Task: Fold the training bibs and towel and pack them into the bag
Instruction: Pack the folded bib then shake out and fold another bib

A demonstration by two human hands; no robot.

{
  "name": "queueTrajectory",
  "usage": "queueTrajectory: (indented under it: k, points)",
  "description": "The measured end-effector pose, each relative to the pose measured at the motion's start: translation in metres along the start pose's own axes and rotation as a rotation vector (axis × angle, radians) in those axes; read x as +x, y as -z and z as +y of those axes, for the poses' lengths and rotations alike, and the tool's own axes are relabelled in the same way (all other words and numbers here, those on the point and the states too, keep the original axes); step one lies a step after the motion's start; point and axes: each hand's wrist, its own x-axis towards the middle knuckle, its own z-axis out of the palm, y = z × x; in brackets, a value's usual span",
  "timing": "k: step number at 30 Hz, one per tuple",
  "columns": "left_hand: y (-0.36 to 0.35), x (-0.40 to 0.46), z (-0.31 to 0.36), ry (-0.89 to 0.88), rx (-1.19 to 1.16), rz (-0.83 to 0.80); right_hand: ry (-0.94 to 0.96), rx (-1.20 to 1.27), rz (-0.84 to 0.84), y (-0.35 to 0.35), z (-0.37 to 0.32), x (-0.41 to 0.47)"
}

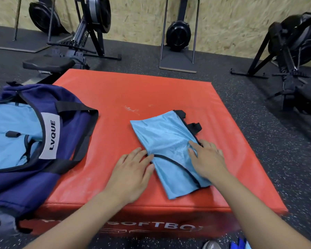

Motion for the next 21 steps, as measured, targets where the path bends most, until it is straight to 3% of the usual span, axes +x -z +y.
queueTrajectory:
  k: [8,16,21]
  points:
    - [0.008,-0.003,-0.048,0.105,0.041,-0.035,0.273,0.114,-0.015,-0.012,0.024,-0.036]
    - [0.015,-0.034,-0.056,-0.166,-0.049,-0.179,0.375,0.170,-0.104,-0.009,0.055,-0.057]
    - [0.024,-0.054,-0.060,-0.241,-0.046,-0.208,0.485,0.175,-0.140,-0.011,0.089,-0.071]
